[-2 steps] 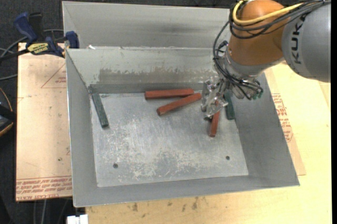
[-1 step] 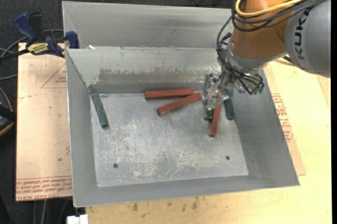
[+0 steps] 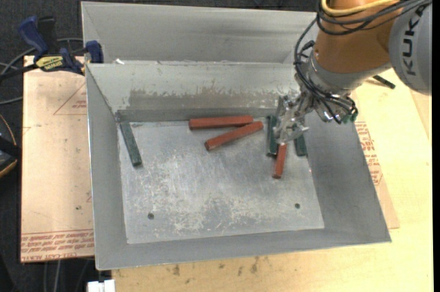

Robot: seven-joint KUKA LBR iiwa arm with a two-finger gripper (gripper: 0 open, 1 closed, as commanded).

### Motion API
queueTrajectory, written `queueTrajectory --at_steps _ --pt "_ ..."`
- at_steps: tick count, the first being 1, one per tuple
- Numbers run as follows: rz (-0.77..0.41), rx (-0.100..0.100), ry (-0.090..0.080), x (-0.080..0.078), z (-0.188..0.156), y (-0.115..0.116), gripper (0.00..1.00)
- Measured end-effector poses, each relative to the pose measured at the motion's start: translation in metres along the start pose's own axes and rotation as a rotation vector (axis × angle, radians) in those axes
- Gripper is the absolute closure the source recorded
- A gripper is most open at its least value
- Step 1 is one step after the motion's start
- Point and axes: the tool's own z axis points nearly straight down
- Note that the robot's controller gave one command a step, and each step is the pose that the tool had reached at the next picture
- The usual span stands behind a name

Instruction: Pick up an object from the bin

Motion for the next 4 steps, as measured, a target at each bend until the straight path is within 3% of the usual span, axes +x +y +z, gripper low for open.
queueTrajectory --at_steps 1,2,3,4 --pt "-0.053 0.015 -0.025 -0.017 -0.021 -0.002 1.00" --pt "-0.052 0.006 -0.011 -0.026 0.053 0.004 1.00" --pt "-0.005 0.005 -0.010 -0.031 0.078 -0.001 0.00" --pt "0.012 0.005 -0.010 -0.033 0.067 -0.004 0.00"
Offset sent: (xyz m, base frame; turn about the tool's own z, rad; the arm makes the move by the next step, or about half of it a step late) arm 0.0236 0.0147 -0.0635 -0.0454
